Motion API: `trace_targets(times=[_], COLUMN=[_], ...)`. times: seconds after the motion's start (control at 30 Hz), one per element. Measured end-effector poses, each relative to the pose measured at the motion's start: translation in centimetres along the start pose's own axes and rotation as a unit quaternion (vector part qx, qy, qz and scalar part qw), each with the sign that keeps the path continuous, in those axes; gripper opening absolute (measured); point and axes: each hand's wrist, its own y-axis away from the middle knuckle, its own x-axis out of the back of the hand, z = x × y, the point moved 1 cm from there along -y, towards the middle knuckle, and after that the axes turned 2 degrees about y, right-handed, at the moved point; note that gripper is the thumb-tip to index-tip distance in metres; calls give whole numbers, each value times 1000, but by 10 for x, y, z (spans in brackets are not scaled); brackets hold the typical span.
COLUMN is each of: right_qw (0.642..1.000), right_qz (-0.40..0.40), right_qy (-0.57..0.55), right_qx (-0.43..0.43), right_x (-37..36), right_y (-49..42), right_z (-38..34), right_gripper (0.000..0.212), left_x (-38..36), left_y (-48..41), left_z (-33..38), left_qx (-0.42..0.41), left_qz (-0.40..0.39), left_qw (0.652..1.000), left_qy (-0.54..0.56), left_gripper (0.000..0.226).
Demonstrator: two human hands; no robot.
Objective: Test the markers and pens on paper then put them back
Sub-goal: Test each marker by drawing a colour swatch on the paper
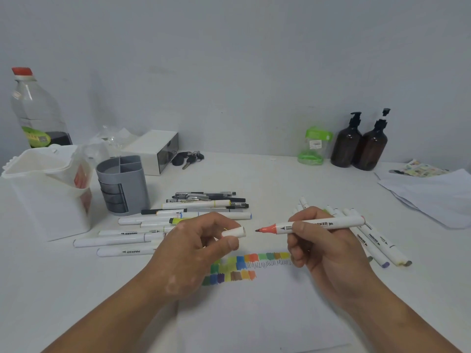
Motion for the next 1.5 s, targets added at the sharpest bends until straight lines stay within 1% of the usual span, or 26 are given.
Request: trace_targets(times=[0.23,0.3,0.4,0.5,0.57,0.7,0.77,0.9,0.97,1.07,1.17,1.23,1.3,1.4,1.43,1.5], right_qw=[999,998,995,994,995,995,996,996,997,997,995,994,988,972,962,922], right_qz=[-32,-48,-69,-69,-69,-65,-60,-50,-49,-53,-66,-79,-82,-91,-92,-77], right_qy=[28,49,77,82,79,69,63,67,60,60,66,69,128,211,254,379], right_qx=[0,0,0,-2,-6,-14,-21,-24,-23,-22,-22,-30,-37,-44,-36,3], right_x=[-4,-5,-7,-8,-8,-9,-10,-12,-14,-15,-12,-6,0,4,5,4], right_y=[3,4,6,5,5,7,8,11,11,11,7,3,2,4,5,6], right_z=[1,2,4,5,5,3,3,3,3,4,1,-5,-12,-16,-17,-14], right_gripper=[3,13,24,26,27,29,28,15,14,24,31,38,35,21,16,10], left_x=[-3,-4,-6,-6,-7,-8,-8,-8,-8,-9,-8,-5,-1,2,2,0], left_y=[1,2,4,5,7,10,11,11,11,11,7,2,0,-1,-1,-2], left_z=[0,3,3,3,6,13,14,14,13,14,10,5,3,-2,-2,-3], left_qx=[-11,-11,-27,-44,-53,-60,-64,-66,-62,-63,-58,-29,9,2,3,10], left_qz=[-12,-23,-25,-21,-19,-13,-12,-21,-20,-20,-20,-3,16,30,31,34], left_qw=[1000,999,999,999,998,998,997,997,997,997,998,999,999,999,999,999], left_qy=[11,37,28,14,25,35,34,36,40,38,10,18,50,14,19,38], left_gripper=[15,15,19,22,22,18,18,18,17,17,15,14,15,17,17,17])
